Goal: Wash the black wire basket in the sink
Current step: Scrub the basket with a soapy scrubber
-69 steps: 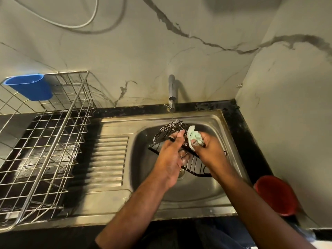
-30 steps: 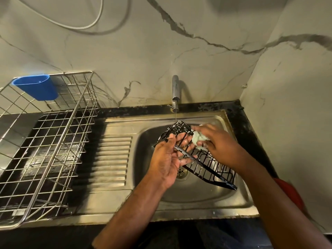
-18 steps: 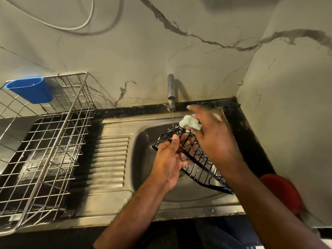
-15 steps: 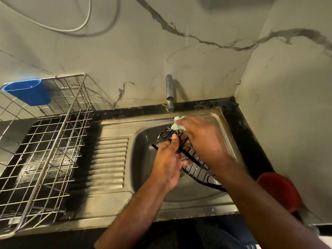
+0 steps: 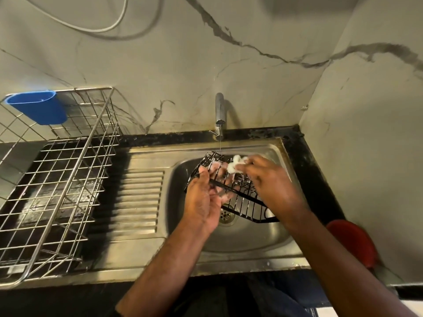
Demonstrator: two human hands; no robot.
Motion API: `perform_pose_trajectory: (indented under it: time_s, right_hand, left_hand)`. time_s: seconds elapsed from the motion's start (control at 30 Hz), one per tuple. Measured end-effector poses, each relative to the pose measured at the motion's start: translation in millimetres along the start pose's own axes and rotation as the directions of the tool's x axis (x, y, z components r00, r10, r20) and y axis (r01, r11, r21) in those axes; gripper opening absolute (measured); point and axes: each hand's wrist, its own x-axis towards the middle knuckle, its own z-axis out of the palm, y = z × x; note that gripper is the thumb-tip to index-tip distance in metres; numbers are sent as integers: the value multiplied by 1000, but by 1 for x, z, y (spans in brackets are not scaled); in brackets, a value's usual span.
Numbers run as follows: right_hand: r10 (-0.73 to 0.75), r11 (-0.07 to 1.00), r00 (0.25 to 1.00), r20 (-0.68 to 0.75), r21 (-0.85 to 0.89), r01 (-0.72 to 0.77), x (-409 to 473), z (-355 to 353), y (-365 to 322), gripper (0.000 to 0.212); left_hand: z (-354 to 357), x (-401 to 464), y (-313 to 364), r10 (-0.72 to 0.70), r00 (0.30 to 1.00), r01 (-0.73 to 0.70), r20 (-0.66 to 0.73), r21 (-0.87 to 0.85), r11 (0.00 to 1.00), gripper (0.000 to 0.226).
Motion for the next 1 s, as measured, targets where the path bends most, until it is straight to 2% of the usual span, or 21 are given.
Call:
perform_pose_trajectory:
  time_s: [0.07,0.13,0.27,0.4,0.47,0.53,0.6,0.7,0.77,0.83,0.9,0.97,1.0]
  right_hand:
    - [-25,991,1000,5,128,25,11,6,-25,32]
    - [-60,983,998,29,174,54,18,13,-39,36]
    - [-105,994,989,108,30,103,9,14,-22,40]
    - [90,995,987,136,-61,-83,-3,1,14,42]
    - [180,984,980,83,-19,-179,-3,-5,24,36]
    - [212,977,977,1,-8,-212,0,-5,24,33]
    - [136,990,990,-45,-35,-138,4,1,4,31]
    - [-12,996,999,31,84,9,5,17,-30,36]
    - [-90,996,993,74,-19,91,0,19,-37,39]
    - [-21,1000,995,93,5,21,-4,9,-21,35]
    - [-29,998,999,38,64,27,-9,-2,-3,44]
    - [22,996,997,-80,-84,-29,-15,-10,18,42]
    - [123,987,988,-90,-97,-131,-15,-14,22,38]
  left_hand:
    - [4,-2,-3,13,1000,-13,-1,-4,1000,41]
    - [10,-7,-5,37,999,-37,4,3,999,41]
    - [6,-6,2,43,999,-45,-20,-92,995,38]
    - [-1,-3,10,61,992,-82,-115,-187,979,31]
    - [-2,-3,12,80,984,-108,-158,-182,977,28]
    - [-4,-2,15,106,977,-140,-183,-182,973,27]
    - [-3,-2,16,121,976,-154,-181,-184,971,31]
    - [2,-6,15,109,977,-149,-183,-218,965,37]
    - [3,-7,15,85,977,-133,-197,-243,961,41]
    - [0,-6,17,78,975,-134,-206,-275,952,38]
    - [-4,-7,20,84,972,-151,-217,-312,938,31]
    - [-7,-8,21,98,969,-168,-227,-314,935,29]
    - [-9,-9,21,107,969,-174,-225,-305,936,29]
